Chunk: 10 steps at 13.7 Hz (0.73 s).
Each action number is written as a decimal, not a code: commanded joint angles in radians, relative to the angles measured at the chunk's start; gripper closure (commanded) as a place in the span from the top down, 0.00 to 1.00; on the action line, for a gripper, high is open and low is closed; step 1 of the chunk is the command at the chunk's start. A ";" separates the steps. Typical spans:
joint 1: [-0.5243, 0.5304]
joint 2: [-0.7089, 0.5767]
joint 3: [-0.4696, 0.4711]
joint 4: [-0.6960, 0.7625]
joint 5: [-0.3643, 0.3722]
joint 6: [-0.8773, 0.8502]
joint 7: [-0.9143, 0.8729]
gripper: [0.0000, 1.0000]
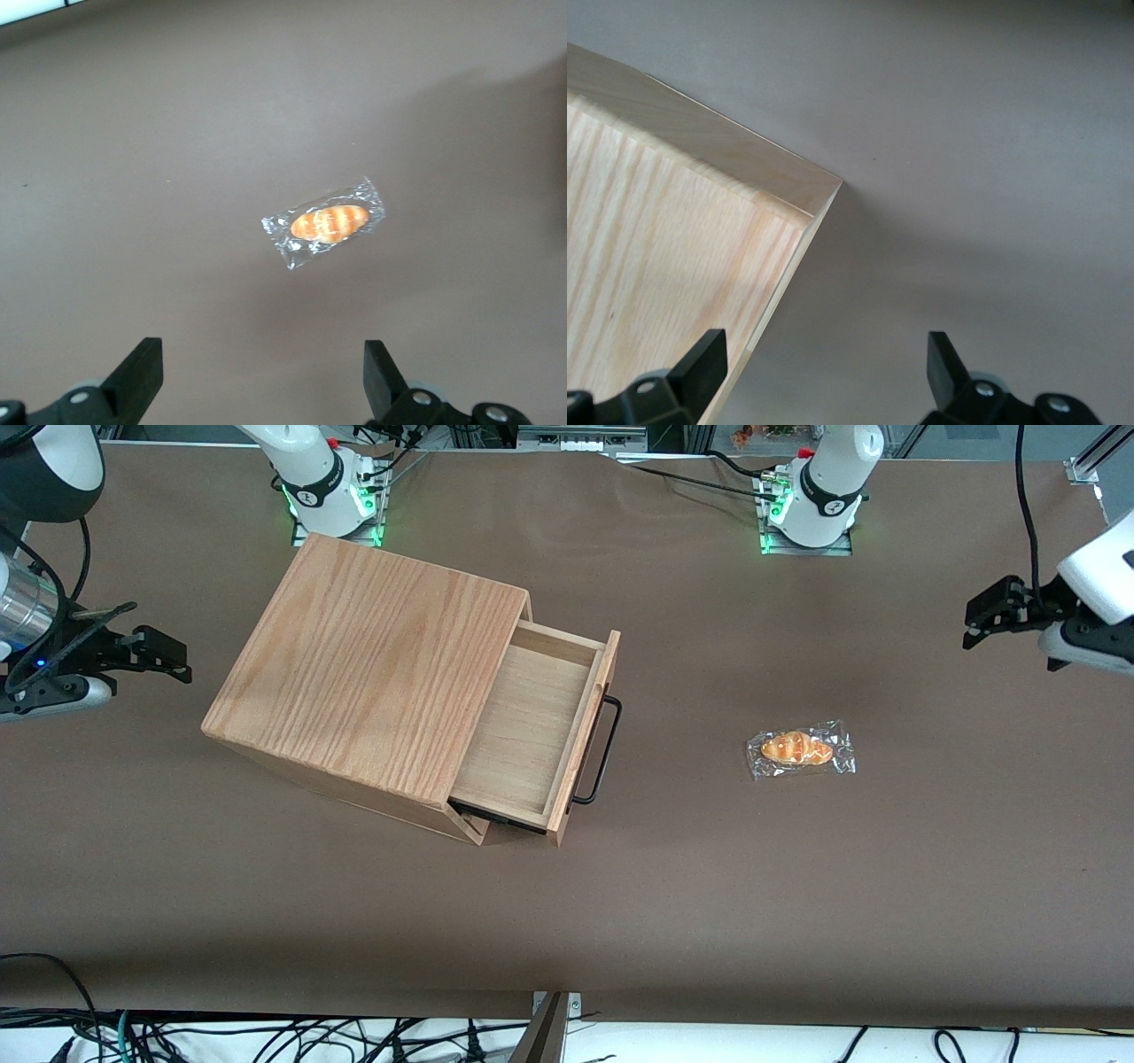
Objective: Open top drawer with left arm
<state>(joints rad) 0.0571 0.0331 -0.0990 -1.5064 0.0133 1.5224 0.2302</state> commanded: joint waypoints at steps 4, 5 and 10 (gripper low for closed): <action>-0.005 -0.024 0.015 -0.054 -0.030 0.015 0.003 1.00; -0.002 -0.019 0.015 -0.054 -0.030 0.015 0.004 1.00; 0.010 -0.010 0.013 -0.046 -0.030 0.015 0.017 1.00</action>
<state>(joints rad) 0.0615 0.0286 -0.0905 -1.5459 0.0019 1.5266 0.2299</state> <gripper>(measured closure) 0.000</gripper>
